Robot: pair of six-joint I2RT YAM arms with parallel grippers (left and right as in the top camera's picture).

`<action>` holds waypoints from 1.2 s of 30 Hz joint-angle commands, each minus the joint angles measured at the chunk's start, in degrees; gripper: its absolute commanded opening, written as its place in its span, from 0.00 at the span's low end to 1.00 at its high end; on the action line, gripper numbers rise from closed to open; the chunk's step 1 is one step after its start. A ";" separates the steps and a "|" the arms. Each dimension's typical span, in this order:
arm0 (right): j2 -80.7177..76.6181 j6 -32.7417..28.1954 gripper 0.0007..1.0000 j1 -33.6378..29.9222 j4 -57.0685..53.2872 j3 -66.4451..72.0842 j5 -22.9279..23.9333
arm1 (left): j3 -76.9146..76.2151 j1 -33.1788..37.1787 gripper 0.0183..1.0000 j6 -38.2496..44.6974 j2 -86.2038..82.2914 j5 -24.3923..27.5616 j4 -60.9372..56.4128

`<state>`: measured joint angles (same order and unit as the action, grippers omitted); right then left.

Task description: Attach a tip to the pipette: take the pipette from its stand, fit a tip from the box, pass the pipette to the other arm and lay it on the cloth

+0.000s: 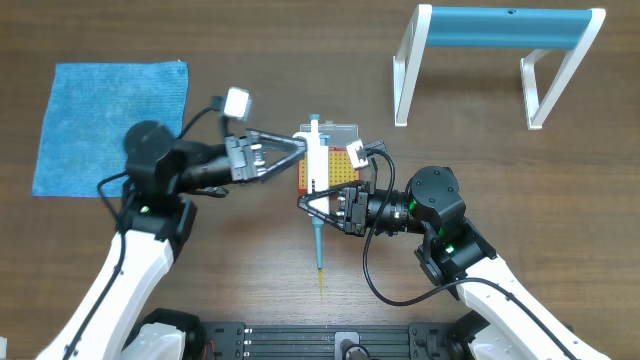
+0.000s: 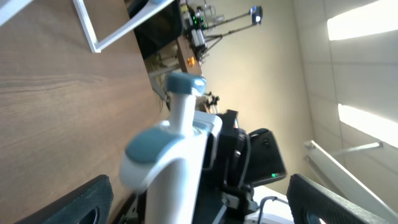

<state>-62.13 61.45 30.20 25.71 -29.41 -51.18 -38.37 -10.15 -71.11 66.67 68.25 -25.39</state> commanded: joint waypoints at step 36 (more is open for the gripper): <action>0.61 -15.74 0.85 -28.20 -15.80 -0.46 -30.29 | -13.70 18.49 0.01 47.17 5.11 -27.30 76.74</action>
<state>-61.58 48.47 3.40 9.80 -29.74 -78.87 -43.62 2.07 -43.03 71.07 52.34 34.02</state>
